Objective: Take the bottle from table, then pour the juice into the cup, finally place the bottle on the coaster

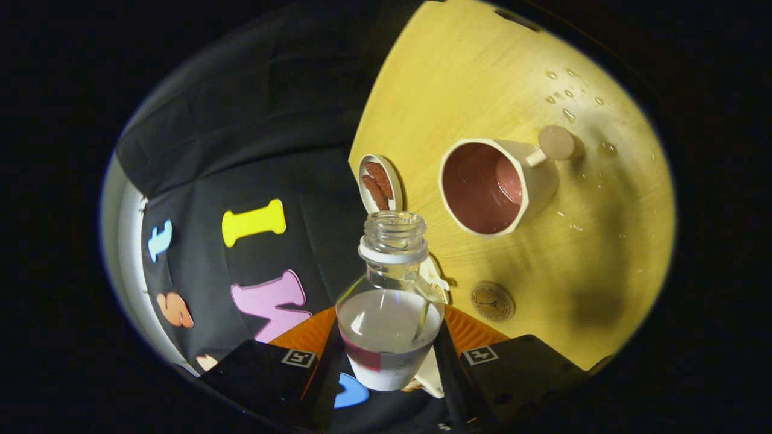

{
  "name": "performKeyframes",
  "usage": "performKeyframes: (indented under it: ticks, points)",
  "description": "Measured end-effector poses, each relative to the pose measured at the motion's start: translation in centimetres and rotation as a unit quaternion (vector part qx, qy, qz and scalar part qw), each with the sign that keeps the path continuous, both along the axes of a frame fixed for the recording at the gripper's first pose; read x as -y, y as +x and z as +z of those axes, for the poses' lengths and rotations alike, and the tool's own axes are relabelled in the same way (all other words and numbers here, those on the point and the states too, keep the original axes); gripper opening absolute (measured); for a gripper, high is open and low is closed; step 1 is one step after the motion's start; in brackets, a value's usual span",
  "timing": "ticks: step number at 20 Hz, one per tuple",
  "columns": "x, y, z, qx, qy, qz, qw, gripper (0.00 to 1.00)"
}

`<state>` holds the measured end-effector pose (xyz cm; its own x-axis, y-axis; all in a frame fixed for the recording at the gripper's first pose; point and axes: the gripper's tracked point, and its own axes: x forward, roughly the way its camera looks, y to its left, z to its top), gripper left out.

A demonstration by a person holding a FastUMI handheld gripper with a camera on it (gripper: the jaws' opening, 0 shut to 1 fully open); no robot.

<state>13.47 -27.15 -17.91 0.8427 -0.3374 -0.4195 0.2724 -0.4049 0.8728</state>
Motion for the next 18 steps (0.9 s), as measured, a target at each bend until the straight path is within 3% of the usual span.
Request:
performKeyframes:
  ticks: [2, 4, 9, 14, 18]
  points:
    - [-0.8, -0.1, 1.2, -0.017, -0.086, 0.035, 0.996, 0.73]
    - [-2.1, -0.4, 2.4, -0.032, -0.171, 0.066, 0.983, 0.73]
    - [-5.9, -1.4, 3.7, -0.064, -0.347, 0.135, 0.926, 0.73]
    - [-9.6, -1.6, 5.1, -0.099, -0.509, 0.178, 0.837, 0.73]
    - [-12.1, -0.7, 5.9, -0.133, -0.635, 0.206, 0.733, 0.73]
